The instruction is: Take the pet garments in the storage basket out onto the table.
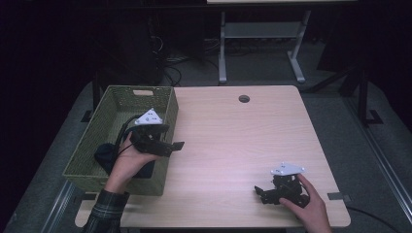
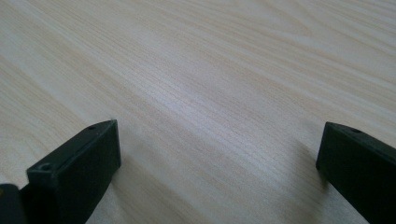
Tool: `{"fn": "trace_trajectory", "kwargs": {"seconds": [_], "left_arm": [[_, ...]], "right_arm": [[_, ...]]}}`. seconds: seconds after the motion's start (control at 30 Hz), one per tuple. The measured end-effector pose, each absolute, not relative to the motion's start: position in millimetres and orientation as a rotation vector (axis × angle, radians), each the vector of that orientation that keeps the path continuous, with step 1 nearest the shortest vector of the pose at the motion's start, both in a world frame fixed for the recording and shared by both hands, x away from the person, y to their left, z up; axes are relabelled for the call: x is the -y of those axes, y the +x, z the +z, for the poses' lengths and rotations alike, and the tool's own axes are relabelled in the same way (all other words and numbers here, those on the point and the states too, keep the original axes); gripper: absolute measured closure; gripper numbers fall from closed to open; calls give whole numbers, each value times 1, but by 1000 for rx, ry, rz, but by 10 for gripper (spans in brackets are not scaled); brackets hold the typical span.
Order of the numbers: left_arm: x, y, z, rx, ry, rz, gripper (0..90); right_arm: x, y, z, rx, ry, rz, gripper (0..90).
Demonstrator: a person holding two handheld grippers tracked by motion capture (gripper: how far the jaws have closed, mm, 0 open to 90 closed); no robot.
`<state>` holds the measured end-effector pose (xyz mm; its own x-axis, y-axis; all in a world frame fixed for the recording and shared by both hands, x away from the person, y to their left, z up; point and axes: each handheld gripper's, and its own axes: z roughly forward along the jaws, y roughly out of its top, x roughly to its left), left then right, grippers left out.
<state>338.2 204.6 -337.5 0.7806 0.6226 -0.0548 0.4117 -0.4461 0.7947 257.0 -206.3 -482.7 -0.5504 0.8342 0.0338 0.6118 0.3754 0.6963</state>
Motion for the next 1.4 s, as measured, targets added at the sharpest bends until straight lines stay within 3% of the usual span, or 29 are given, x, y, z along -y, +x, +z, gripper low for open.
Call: {"fn": "trace_trajectory", "kwargs": {"seconds": [1.4], "left_arm": [[-294, 345, -350, -922, 2063, 438, 145]], "right_arm": [[206, 257, -483, -2316, 1262, 965, 0]]}}
